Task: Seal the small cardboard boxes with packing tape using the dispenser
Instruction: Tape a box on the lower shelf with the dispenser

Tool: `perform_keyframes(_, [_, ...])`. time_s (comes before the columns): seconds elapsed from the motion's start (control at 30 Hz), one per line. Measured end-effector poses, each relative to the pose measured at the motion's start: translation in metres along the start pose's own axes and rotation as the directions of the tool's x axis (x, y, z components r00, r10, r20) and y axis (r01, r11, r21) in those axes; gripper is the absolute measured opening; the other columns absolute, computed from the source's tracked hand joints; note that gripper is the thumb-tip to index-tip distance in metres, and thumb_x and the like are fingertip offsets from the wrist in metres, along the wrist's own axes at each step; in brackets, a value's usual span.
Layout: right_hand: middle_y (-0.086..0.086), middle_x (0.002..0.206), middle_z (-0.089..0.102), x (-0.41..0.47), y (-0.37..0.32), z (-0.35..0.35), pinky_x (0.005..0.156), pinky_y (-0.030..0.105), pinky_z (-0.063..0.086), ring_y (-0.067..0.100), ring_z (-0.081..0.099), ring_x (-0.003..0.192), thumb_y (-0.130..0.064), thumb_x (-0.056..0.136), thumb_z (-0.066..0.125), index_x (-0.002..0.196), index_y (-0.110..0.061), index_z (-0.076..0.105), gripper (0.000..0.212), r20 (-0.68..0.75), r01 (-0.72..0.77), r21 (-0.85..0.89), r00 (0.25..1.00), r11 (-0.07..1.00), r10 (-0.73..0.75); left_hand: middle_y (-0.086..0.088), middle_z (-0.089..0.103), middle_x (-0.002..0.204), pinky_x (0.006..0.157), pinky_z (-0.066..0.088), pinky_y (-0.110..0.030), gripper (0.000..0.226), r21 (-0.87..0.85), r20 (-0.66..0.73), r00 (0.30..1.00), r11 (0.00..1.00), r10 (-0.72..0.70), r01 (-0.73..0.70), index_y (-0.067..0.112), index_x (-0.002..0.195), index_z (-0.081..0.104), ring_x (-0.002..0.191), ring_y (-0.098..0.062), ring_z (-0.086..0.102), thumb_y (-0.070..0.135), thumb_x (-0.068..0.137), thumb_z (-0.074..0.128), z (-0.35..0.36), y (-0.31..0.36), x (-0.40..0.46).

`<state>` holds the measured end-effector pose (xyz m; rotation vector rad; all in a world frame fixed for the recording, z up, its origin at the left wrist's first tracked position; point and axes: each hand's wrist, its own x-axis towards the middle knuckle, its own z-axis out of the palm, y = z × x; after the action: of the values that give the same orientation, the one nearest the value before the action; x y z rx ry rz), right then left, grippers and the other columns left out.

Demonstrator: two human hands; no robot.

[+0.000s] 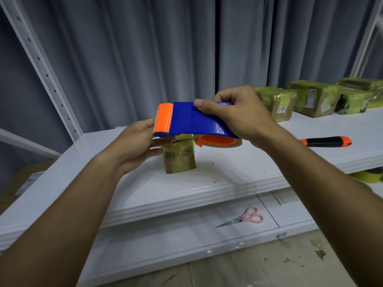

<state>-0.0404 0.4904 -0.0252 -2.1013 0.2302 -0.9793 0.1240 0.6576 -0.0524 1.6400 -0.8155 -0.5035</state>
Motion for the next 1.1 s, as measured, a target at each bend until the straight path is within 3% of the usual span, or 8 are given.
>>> perform_keyframes(0.1, [-0.014, 0.075, 0.073, 0.000, 0.001, -0.001, 0.056, 0.013, 0.052, 0.001, 0.070, 0.077, -0.055, 0.084, 0.071, 0.075, -0.024, 0.066, 0.033, 0.001, -0.004, 0.018, 1.000, 1.000, 0.004, 0.005, 0.076, 0.096, 0.075, 0.050, -0.030, 0.022, 0.036, -0.030, 0.999, 0.999, 0.027, -0.026, 0.030, 0.118, 0.069, 0.087, -0.010, 0.068, 0.021, 0.102, 0.056, 0.002, 0.001, 0.001])
perform_keyframes(0.23, [-0.017, 0.076, 0.072, 0.001, 0.004, -0.002, 0.055, 0.012, 0.051, 0.001, 0.070, 0.075, -0.056, 0.083, 0.071, 0.077, -0.023, 0.067, 0.033, 0.021, -0.020, 0.025, 1.000, 0.999, 0.019, 0.003, 0.076, 0.102, 0.077, 0.050, -0.032, 0.023, 0.118, -0.048, 0.997, 0.992, 0.055, -0.049, 0.032, 0.119, 0.067, 0.091, -0.014, 0.068, 0.019, 0.101, 0.058, 0.002, 0.002, 0.000])
perform_keyframes(0.47, [-0.020, 0.075, 0.072, 0.004, 0.007, -0.004, 0.052, 0.011, 0.049, -0.002, 0.070, 0.075, -0.057, 0.080, 0.072, 0.078, -0.023, 0.068, 0.035, 0.040, -0.025, 0.040, 0.999, 0.999, 0.024, 0.005, 0.077, 0.094, 0.065, 0.053, -0.022, 0.016, 0.153, -0.130, 0.978, 0.978, 0.162, -0.142, 0.024, 0.105, 0.067, 0.088, -0.012, 0.074, 0.012, 0.102, 0.056, 0.007, 0.004, -0.001])
perform_keyframes(0.57, [-0.019, 0.074, 0.072, 0.005, 0.007, -0.005, 0.050, 0.010, 0.048, -0.002, 0.070, 0.073, -0.062, 0.075, 0.072, 0.079, -0.021, 0.069, 0.041, 0.046, -0.029, 0.040, 0.999, 0.999, 0.027, -0.006, 0.074, 0.102, 0.068, 0.052, -0.027, 0.019, 0.234, -0.168, 0.966, 0.960, 0.197, -0.155, 0.026, 0.099, 0.067, 0.092, -0.020, 0.070, 0.011, 0.102, 0.055, 0.008, 0.003, -0.001])
perform_keyframes(0.7, [-0.018, 0.072, 0.072, 0.005, 0.008, -0.007, 0.049, 0.010, 0.048, -0.002, 0.069, 0.071, -0.073, 0.063, 0.067, 0.076, -0.021, 0.069, 0.053, 0.048, -0.027, 0.004, 0.998, 1.000, 0.026, -0.011, 0.071, 0.096, 0.067, 0.051, -0.031, 0.019, 0.284, -0.172, 0.958, 0.943, 0.230, -0.175, 0.029, 0.089, 0.066, 0.081, -0.015, 0.061, 0.020, 0.102, 0.055, 0.008, 0.000, -0.001])
perform_keyframes(0.9, [-0.020, 0.073, 0.072, 0.010, 0.013, -0.015, 0.048, 0.011, 0.049, -0.003, 0.069, 0.071, -0.067, 0.075, 0.071, 0.078, -0.023, 0.070, 0.044, 0.076, -0.060, -0.073, 0.995, 0.996, 0.066, -0.017, 0.067, 0.089, 0.066, 0.047, -0.033, 0.021, 0.340, -0.216, 0.941, 0.924, 0.260, -0.178, 0.025, 0.086, 0.063, 0.076, -0.016, 0.058, 0.019, 0.103, 0.053, 0.009, -0.008, 0.003])
perform_keyframes(1.1, [-0.021, 0.069, 0.071, 0.014, 0.013, -0.016, 0.044, 0.008, 0.043, -0.006, 0.067, 0.067, -0.062, 0.080, 0.070, 0.077, -0.023, 0.070, 0.040, 0.088, -0.059, -0.077, 0.994, 0.995, 0.065, 0.003, 0.059, 0.070, 0.063, 0.045, -0.028, 0.025, 0.335, -0.273, 0.914, 0.920, 0.301, -0.203, 0.027, 0.080, 0.062, 0.068, -0.007, 0.057, 0.017, 0.101, 0.053, 0.012, -0.007, 0.005])
